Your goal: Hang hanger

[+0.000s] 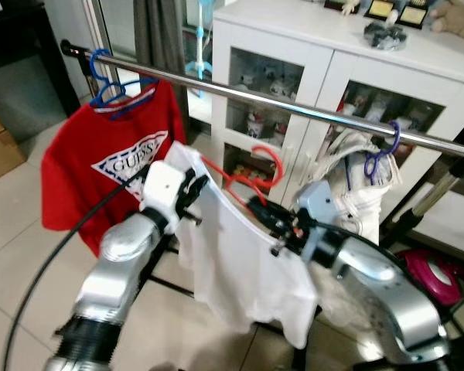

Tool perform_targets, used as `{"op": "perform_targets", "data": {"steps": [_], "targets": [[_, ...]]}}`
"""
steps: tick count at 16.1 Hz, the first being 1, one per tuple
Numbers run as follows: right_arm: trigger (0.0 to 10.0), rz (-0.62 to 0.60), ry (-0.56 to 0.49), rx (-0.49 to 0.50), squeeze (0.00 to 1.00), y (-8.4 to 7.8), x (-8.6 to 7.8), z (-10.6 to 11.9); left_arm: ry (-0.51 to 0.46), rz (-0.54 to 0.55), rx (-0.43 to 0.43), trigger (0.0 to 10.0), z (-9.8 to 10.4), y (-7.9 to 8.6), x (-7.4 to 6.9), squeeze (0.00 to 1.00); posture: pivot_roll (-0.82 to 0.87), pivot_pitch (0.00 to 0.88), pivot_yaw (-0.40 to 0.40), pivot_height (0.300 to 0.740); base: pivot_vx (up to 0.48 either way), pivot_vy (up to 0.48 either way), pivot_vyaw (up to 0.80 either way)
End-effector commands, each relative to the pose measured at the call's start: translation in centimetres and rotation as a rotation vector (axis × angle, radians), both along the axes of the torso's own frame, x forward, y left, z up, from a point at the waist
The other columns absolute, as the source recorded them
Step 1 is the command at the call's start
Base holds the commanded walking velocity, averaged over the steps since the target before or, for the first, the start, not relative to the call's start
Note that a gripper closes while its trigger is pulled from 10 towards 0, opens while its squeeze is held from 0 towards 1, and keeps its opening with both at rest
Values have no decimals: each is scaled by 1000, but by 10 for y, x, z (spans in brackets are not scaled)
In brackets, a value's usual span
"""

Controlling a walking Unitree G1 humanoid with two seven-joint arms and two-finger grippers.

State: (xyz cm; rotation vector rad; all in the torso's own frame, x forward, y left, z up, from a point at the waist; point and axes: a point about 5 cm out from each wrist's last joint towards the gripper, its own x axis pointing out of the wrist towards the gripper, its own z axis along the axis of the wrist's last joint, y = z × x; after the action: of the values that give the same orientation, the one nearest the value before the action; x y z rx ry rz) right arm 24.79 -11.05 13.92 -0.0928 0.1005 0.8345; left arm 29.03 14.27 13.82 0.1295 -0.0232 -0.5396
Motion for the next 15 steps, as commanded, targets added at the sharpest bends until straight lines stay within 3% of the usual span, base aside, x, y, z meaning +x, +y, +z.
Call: {"op": "perform_targets", "data": {"steps": [1,4,5,7,8,10,12,13,14,15], "targets": [[0,10,20,-55,0,-6,-1,-9,-61,-69,-75,0,20,-2,-5,0,-79,0,-51,740,0,0,0],[0,51,50,-101,0,-19,-9,-15,-96,-82,-148,0,42,13,-7,0,-79,0,-47,740,0,0,0],[0,83,53,-69,0,-23,-14,-11,-104,1,-103,0,46,27,1,0,-79,0,-42,740,0,0,0],[0,142,62,76,0,-27,-22,4,-90,259,94,0,42,64,19,0,-78,0,-38,740,0,0,0],[0,148,60,104,0,-29,-24,7,-86,306,129,0,41,71,22,0,-81,0,-28,740,0,0,0],[0,121,44,124,0,-36,-23,11,-43,254,121,0,39,66,24,0,-90,0,-11,740,0,0,0],[0,47,22,150,0,-36,-15,12,-7,142,106,471,32,43,18,0,-91,0,-6,740,0,0,0],[0,28,14,145,0,-30,-11,11,16,116,88,4196,25,31,14,0,-90,0,-8,740,0,0,0],[0,27,15,144,0,-29,-10,11,16,116,84,4196,23,28,14,0,-90,0,-8,740,0,0,0],[0,34,16,141,0,-21,-8,8,-11,90,52,10000,21,17,13,1000,-79,0,-18,740,0,0,0]]}}
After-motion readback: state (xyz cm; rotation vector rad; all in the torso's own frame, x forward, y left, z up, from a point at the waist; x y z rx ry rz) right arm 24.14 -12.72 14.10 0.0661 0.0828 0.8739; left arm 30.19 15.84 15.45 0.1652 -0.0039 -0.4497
